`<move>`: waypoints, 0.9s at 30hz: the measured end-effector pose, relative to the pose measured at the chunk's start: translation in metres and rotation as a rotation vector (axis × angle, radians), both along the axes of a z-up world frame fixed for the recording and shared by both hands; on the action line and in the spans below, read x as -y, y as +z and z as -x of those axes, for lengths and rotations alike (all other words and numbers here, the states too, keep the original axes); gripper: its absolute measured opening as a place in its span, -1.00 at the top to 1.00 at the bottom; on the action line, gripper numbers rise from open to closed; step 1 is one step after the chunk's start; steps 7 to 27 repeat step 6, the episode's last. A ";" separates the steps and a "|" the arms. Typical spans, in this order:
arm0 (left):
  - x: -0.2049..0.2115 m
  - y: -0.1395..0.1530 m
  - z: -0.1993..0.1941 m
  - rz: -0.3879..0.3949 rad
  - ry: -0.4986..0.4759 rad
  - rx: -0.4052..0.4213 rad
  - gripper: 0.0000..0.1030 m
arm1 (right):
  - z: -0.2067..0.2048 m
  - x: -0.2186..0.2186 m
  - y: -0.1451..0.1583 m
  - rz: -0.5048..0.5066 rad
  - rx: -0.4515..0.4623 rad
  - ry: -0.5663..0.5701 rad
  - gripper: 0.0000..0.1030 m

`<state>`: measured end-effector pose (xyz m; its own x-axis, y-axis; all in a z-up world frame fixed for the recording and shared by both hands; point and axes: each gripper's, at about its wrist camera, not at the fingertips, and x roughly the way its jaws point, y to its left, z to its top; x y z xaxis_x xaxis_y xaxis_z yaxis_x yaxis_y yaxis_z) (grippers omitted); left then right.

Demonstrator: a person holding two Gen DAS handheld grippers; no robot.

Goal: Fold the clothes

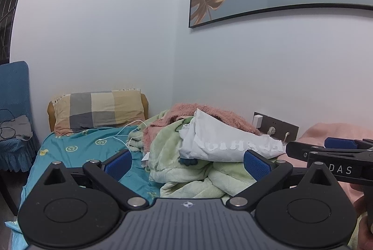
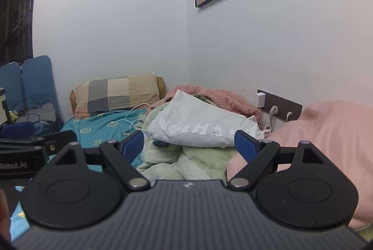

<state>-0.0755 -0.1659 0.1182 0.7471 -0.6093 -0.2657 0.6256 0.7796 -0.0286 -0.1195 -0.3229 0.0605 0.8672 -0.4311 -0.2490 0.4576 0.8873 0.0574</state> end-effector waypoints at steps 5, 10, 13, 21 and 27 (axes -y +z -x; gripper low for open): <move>-0.001 0.000 0.000 -0.001 0.004 0.004 -0.99 | 0.003 -0.002 0.002 -0.001 0.008 -0.004 -0.68; -0.001 0.000 0.001 -0.002 0.005 0.007 -0.99 | 0.003 -0.002 0.002 -0.002 0.009 -0.005 -0.68; -0.001 0.000 0.001 -0.002 0.005 0.007 -0.99 | 0.003 -0.002 0.002 -0.002 0.009 -0.005 -0.68; -0.001 0.000 0.001 -0.002 0.005 0.007 -0.99 | 0.003 -0.002 0.002 -0.002 0.009 -0.005 -0.68; -0.001 0.000 0.001 -0.002 0.005 0.007 -0.99 | 0.003 -0.002 0.002 -0.002 0.009 -0.005 -0.68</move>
